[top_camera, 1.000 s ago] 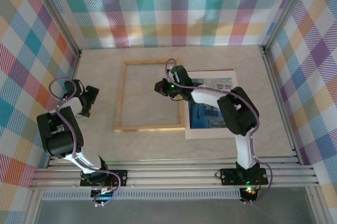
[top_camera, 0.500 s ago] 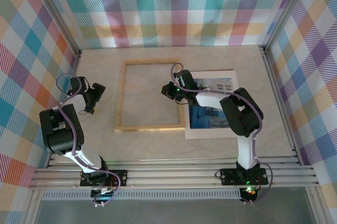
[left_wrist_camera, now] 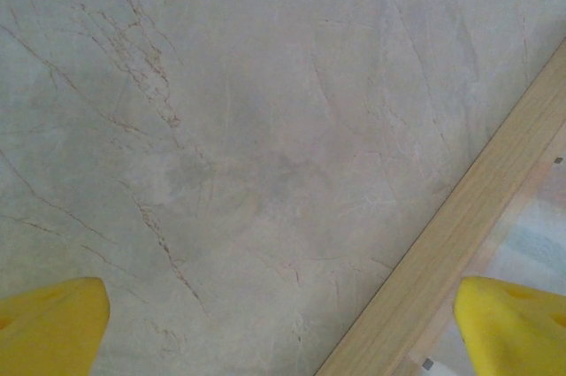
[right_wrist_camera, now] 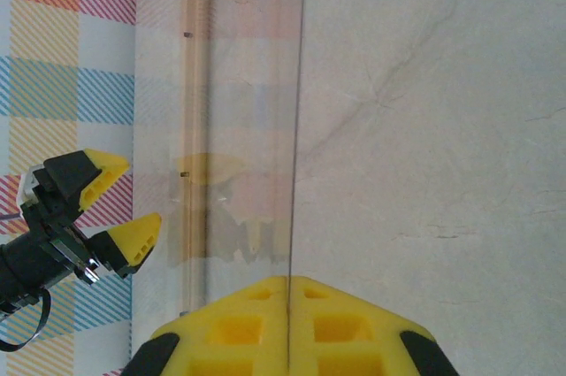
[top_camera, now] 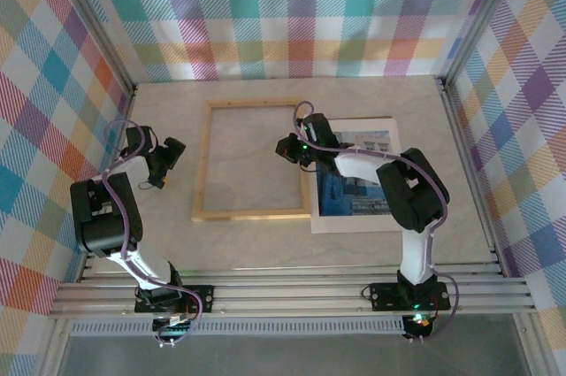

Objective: Put the photo into the frame

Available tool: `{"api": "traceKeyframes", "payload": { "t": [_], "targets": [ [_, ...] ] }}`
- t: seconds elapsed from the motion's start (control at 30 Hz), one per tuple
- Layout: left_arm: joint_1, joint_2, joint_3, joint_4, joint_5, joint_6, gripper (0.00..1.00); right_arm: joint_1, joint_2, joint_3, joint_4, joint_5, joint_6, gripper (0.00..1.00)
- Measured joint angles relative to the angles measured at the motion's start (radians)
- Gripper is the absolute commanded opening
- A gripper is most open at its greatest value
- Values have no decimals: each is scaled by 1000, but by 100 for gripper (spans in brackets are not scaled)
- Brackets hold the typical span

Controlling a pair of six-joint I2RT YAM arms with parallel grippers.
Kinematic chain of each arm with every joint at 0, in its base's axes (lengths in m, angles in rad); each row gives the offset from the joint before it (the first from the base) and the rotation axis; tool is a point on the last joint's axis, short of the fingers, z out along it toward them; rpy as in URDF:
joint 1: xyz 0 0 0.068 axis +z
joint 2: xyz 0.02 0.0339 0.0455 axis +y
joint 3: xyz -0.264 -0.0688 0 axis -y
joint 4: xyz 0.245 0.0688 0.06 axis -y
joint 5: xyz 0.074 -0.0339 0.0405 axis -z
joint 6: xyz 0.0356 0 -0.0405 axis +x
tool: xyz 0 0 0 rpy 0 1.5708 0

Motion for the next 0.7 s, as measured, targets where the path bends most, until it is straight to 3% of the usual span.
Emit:
{"api": "traceKeyframes", "payload": {
  "t": [0.7],
  "targets": [
    [-1,9,9,-18,0,6,100,-18,-3,0,-45,-21,-37,0]
  ]
}}
